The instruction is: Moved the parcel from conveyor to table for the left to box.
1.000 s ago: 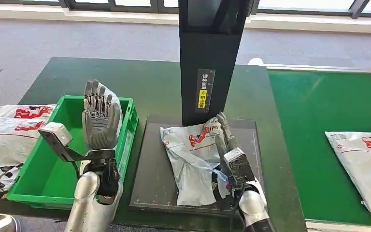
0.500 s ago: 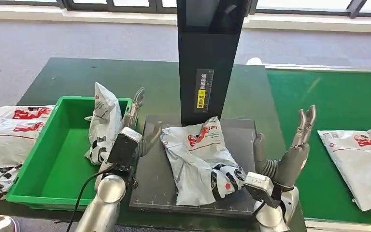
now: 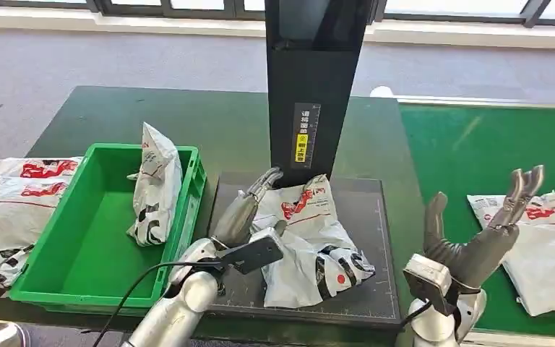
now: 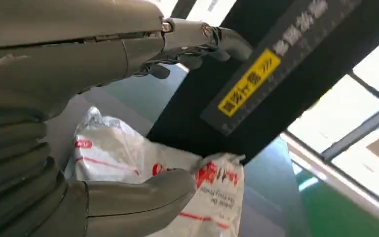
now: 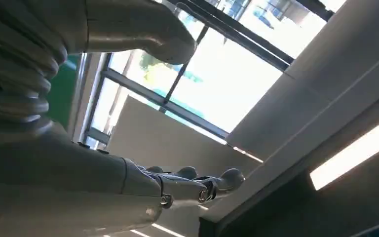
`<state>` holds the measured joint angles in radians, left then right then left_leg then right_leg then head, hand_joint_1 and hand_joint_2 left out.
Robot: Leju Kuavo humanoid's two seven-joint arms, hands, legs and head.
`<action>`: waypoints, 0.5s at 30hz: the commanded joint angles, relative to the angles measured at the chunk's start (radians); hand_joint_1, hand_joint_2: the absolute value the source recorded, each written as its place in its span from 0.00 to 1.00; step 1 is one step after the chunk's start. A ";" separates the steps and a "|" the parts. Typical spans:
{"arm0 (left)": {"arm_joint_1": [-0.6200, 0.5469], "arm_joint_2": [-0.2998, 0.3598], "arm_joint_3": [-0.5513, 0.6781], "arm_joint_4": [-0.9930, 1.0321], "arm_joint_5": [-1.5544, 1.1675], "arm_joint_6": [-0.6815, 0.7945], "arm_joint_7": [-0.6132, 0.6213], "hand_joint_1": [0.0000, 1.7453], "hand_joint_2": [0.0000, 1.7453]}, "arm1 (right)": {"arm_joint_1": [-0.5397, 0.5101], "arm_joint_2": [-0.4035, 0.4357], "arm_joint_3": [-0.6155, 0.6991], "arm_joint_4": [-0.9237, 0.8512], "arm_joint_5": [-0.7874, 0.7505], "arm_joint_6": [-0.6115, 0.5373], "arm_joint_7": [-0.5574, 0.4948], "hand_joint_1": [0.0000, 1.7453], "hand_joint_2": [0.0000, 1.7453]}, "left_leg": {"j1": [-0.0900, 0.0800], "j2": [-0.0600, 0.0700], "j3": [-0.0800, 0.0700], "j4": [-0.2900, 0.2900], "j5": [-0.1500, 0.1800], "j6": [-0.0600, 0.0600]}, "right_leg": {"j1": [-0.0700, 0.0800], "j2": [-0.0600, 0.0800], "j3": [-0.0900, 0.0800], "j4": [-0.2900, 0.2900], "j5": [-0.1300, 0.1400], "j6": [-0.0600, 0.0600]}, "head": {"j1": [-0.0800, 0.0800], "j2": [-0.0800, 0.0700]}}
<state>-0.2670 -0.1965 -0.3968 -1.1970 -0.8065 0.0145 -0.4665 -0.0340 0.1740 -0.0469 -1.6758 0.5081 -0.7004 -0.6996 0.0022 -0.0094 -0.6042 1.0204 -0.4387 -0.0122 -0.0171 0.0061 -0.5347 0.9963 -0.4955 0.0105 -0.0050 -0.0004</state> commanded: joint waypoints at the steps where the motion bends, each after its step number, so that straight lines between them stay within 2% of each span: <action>1: -0.135 0.003 -0.135 0.320 -0.161 0.027 0.075 0.00 1.00 | -0.014 0.031 -0.085 0.053 -0.010 0.002 0.001 0.00 1.00 | 0.000 -0.003 0.003 -0.003 0.001 0.000 | 0.000 -0.004 0.005 -0.003 0.000 -0.001 | 0.000 0.000; 8: -0.174 -0.024 -0.166 0.396 -0.260 0.012 0.136 0.00 1.00 | -0.034 0.046 -0.091 0.066 -0.001 0.002 0.001 0.00 1.00 | 0.000 -0.002 0.002 -0.002 0.001 0.000 | 0.000 -0.003 0.004 -0.003 0.000 -0.001 | 0.000 0.000; 15: -0.199 -0.039 -0.169 0.435 -0.284 -0.006 0.142 0.00 1.00 | -0.044 0.050 -0.093 0.060 0.001 0.002 0.001 0.00 1.00 | 0.000 0.000 0.002 -0.003 0.001 0.000 | 0.000 -0.002 0.003 -0.003 0.001 -0.002 | 0.000 0.000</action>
<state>-0.3891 -0.2388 -0.5043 -0.8922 -1.0777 0.0229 -0.3311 -0.0397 0.1968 -0.0877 -1.6587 0.5108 -0.7004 -0.6996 0.0021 -0.0099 -0.6043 1.0205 -0.4386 -0.0121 -0.0171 0.0058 -0.5342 0.9963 -0.4954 0.0105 -0.0046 -0.0004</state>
